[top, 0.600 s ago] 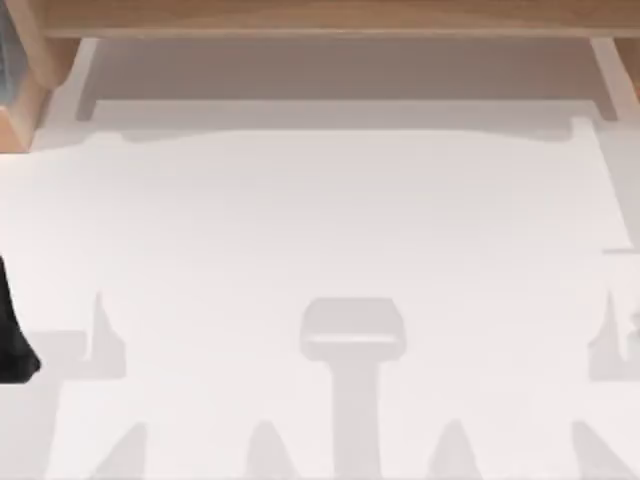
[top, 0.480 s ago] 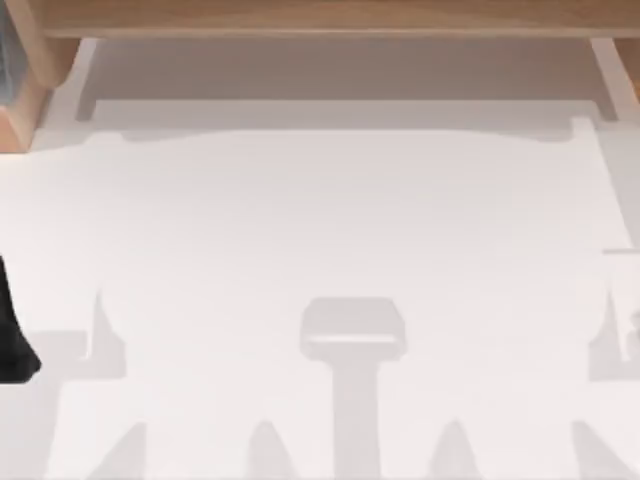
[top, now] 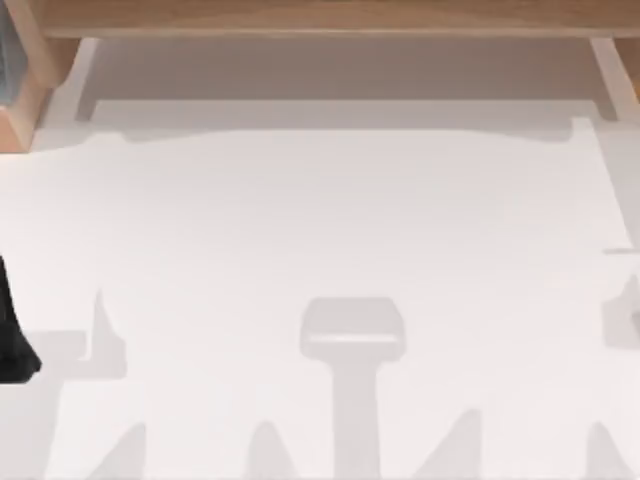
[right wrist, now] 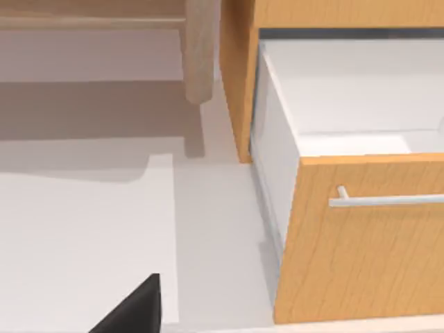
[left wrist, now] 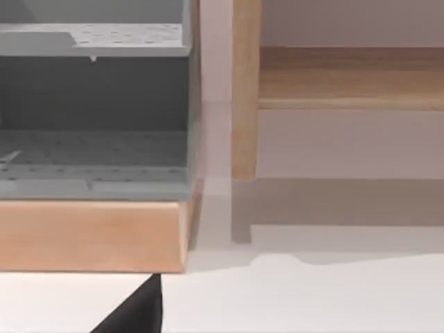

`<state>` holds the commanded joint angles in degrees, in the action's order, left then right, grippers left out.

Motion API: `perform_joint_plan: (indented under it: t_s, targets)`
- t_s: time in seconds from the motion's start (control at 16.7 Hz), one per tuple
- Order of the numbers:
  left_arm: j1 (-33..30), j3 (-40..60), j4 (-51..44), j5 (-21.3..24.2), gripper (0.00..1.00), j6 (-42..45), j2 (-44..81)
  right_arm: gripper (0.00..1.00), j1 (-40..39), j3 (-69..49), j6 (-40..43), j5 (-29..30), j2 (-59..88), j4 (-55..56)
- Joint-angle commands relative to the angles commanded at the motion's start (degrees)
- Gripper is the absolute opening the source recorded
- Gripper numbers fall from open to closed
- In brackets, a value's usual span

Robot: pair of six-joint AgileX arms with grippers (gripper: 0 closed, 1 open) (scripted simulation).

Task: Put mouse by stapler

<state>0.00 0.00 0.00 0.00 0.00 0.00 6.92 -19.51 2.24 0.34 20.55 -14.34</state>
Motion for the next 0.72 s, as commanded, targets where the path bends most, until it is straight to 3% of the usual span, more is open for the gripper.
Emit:
perform_joint_plan:
  t_s: [0.72]
  targets:
    - [0.0,0.0,0.0,0.0,1.0,0.0,0.0,1.0,13.32,-73.42,9.78,-0.58,72.52,-39.34]
